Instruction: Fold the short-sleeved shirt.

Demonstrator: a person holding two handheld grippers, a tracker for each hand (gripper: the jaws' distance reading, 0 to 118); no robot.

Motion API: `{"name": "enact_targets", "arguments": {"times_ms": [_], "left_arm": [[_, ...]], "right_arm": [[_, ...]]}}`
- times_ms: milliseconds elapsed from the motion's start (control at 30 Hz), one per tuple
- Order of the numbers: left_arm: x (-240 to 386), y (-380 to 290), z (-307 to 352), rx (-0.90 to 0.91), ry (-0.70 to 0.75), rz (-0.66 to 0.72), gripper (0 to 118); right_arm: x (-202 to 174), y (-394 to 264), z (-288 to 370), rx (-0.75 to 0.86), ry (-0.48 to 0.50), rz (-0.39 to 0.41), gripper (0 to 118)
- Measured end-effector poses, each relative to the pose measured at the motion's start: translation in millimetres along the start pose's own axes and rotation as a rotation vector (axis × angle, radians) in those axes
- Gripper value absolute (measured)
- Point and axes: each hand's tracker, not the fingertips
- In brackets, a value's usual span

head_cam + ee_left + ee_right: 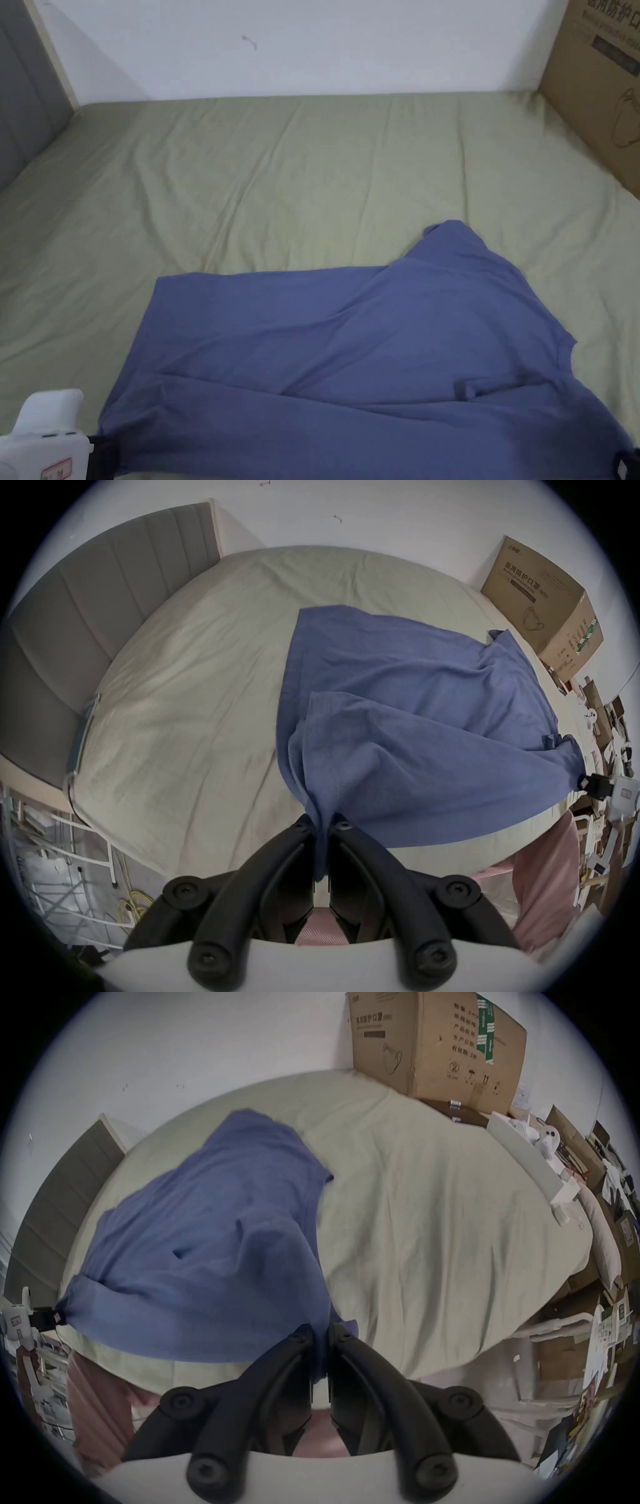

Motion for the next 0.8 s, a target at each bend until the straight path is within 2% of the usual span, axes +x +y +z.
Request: {"name": "enact_targets", "arguments": {"times_ms": [33, 67, 100, 133, 167, 200, 233, 267, 300, 333, 367, 400, 433, 567, 800], "left_arm": [[-2.0, -4.6, -2.4, 0.001, -0.012, 0.025, 59], [-1.6, -6.3, -4.6, -0.014, 0.02, 0.044, 72], [-1.7, -6.0, -6.6, -0.03, 0.079, 0.054, 72], [-2.0, -5.1, -5.8, -0.022, 0.064, 0.051, 103], [-1.9, -4.0, 0.8, 0.014, 0.041, 0.061, 116], [-4.1, 3.5, 2.3, 0.059, 0.009, 0.069, 111], [-1.8, 10.9, 6.8, 0.067, -0.023, 0.079, 103], [1.5, 18.8, 11.1, 0.078, -0.03, 0.087, 89], [5.9, 26.0, 14.0, 0.102, -0.037, 0.085, 71], [13.9, 32.1, 20.0, 0.129, -0.051, 0.073, 47], [20.5, 40.3, 20.1, 0.136, -0.05, 0.056, 16], [25.8, 46.5, 18.2, 0.15, -0.052, 0.04, 1], [30.0, 52.5, 16.2, 0.18, -0.052, 0.042, 0], [44.3, 77.7, 4.6, 0.186, -0.095, 0.087, 0], [56.5, 114.8, -9.8, 0.184, -0.081, 0.067, 0]], "right_arm": [[-1.6, -4.3, -3.1, 0.001, -0.007, 0.008, 11], [-3.2, -6.7, -5.3, 0.009, -0.015, 0.011, 13], [-5.3, -5.5, -6.9, 0.006, -0.028, 0.008, 13], [-8.0, -1.9, -8.2, -0.003, -0.05, 0.008, 30], [-9.5, 2.4, -6.6, 0.005, -0.049, 0.008, 66], [-10.9, 7.8, -4.2, 0.015, -0.041, 0.009, 87], [-13.8, 16.5, 2.3, 0.052, -0.005, 0.01, 90], [-17.2, 27.9, 7.7, 0.083, 0.022, 0.004, 90], [-20.2, 36.4, 11.7, 0.104, 0.052, 0.001, 89], [-24.3, 49.0, 16.3, 0.125, 0.097, 0.001, 84], [-29.2, 60.1, 20.4, 0.155, 0.126, -0.001, 60], [-34.1, 69.4, 21.4, 0.179, 0.12, -0.003, 28], [-40.4, 78.5, 18.0, 0.178, 0.104, -0.002, 5], [-49.6, 111.5, -4.3, 0.14, 0.214, -0.021, 4], [-39.1, 206.5, -55.1, 0.158, 0.162, 0.05, 4]]}}
